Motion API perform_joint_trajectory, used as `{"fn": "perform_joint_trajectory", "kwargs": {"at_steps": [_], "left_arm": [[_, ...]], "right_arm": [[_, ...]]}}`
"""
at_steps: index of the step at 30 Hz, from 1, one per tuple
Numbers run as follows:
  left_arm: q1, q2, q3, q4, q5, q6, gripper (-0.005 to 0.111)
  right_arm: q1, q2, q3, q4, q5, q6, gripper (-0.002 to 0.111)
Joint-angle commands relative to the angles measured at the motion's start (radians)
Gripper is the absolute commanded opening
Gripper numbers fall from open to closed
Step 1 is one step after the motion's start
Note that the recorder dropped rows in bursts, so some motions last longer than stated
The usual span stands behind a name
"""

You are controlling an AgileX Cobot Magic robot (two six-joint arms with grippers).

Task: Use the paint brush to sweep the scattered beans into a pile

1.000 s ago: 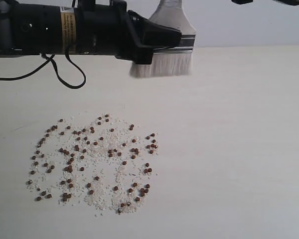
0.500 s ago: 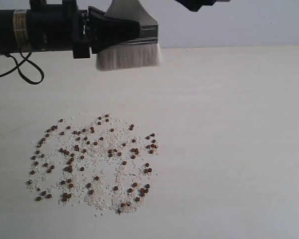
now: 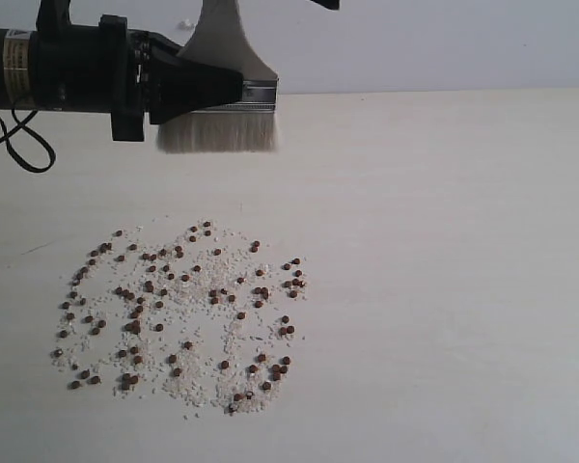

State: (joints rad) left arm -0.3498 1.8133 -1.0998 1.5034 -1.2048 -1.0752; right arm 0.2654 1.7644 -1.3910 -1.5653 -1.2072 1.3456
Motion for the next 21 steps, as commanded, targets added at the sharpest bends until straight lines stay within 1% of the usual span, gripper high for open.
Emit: {"fn": "perform_joint_trajectory", "kwargs": {"at_steps": [1,5,8,16,21], "left_arm": [[0.002,-0.003,-0.004,-0.004,-0.016,0.023,0.0],[0.002,-0.003,-0.004,0.002,-0.016,0.044,0.0],[0.002,-0.003,-0.004,0.007,-0.016,0.044,0.0],[0.002,-0.003,-0.004,0.001,-0.016,0.048,0.0],[-0.001,-0.003,-0.004,-0.018,-0.016,0.048,0.0]], "right_arm": [[-0.004,0.006,-0.012,-0.013,-0.014,0.01,0.07],[-0.016,0.006,-0.012,-0.088,-0.014,0.058,0.07],[-0.018,0.01,-0.012,-0.102,-0.014,0.074,0.07],[0.007,0.076,-0.012,-0.053,-0.014,0.074,0.07],[0.026,0.098,-0.012,0.013,-0.014,0.07,0.07]]}}
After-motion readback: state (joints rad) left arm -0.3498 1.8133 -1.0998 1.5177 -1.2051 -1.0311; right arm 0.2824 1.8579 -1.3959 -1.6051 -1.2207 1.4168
